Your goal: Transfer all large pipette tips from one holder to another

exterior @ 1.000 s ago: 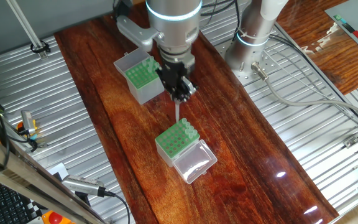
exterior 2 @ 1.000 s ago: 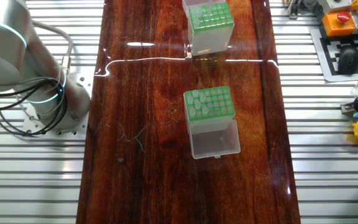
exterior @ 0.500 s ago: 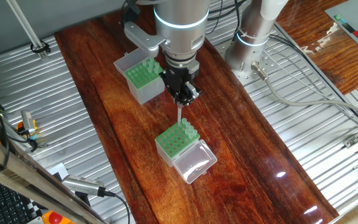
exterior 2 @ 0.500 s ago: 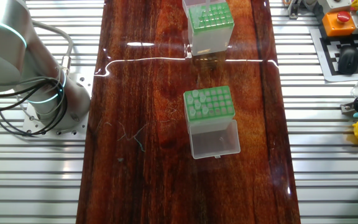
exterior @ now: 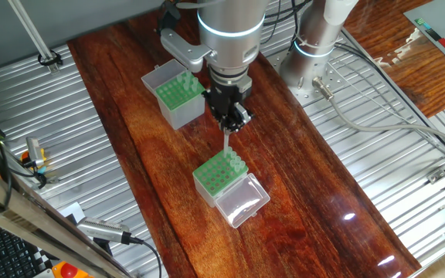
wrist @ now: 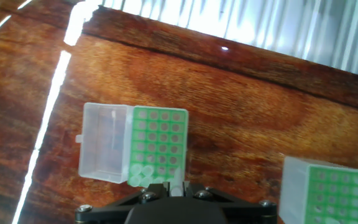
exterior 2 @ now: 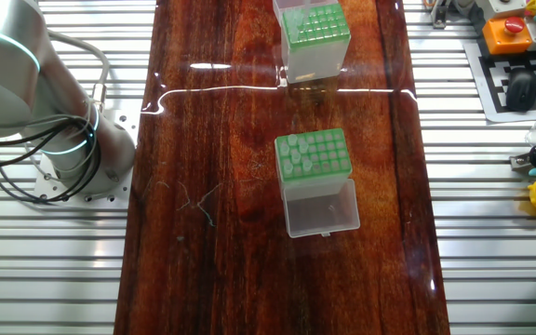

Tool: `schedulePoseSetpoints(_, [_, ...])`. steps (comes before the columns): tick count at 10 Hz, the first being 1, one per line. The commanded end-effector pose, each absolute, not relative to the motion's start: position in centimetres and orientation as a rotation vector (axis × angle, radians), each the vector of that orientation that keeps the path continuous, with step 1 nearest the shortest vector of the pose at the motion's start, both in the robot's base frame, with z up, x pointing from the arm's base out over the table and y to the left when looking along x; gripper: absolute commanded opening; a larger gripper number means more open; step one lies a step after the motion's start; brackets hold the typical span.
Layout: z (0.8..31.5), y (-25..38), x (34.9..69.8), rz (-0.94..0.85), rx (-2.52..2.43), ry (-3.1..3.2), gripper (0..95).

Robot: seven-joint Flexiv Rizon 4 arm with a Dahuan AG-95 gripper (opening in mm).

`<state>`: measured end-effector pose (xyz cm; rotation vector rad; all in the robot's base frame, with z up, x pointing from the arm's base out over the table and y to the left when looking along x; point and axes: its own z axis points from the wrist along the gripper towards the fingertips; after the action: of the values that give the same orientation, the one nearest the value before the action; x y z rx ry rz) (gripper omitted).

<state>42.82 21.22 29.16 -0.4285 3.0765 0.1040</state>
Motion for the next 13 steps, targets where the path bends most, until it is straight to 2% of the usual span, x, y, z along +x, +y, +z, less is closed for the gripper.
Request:
schedulePoseSetpoints(1, [28.97, 21.35, 42.72, 0.101, -0.422, 3.075, 0.0])
schedulePoseSetpoints(13, [28.09, 22.1, 42.11, 0.102, -0.405, 3.069, 0.0])
